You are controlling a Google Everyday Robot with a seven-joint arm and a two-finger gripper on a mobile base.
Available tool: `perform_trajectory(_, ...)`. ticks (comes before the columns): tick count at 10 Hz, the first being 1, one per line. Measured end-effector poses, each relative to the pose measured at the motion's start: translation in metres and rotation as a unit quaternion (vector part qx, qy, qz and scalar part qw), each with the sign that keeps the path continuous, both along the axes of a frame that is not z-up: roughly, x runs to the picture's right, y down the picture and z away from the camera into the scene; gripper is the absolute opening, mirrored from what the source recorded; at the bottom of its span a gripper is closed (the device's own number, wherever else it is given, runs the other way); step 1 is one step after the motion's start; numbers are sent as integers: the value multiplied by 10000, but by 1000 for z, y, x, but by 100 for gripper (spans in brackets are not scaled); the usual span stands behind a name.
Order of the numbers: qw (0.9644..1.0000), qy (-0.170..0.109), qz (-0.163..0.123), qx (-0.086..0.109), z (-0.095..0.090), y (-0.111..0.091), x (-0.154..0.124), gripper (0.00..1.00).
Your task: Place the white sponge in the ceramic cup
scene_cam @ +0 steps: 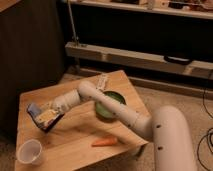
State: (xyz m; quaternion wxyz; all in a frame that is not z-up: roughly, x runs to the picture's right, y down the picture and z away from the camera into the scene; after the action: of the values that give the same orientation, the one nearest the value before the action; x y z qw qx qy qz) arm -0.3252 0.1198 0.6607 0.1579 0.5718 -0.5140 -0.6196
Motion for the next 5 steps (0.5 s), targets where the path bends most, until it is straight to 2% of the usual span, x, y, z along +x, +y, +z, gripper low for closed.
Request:
perform_trajectory(1,9990,-358,-55,253,-25,-7,-4,16)
perform_trajectory(2,9958,-753,-124,515,-59,-12,-8,16)
perform_trajectory(4,9919,-1087,-180,636,-99,-20,-8,16)
perform_trajectory(5,9901,-1222,-213,655,-110,-19,-7,16)
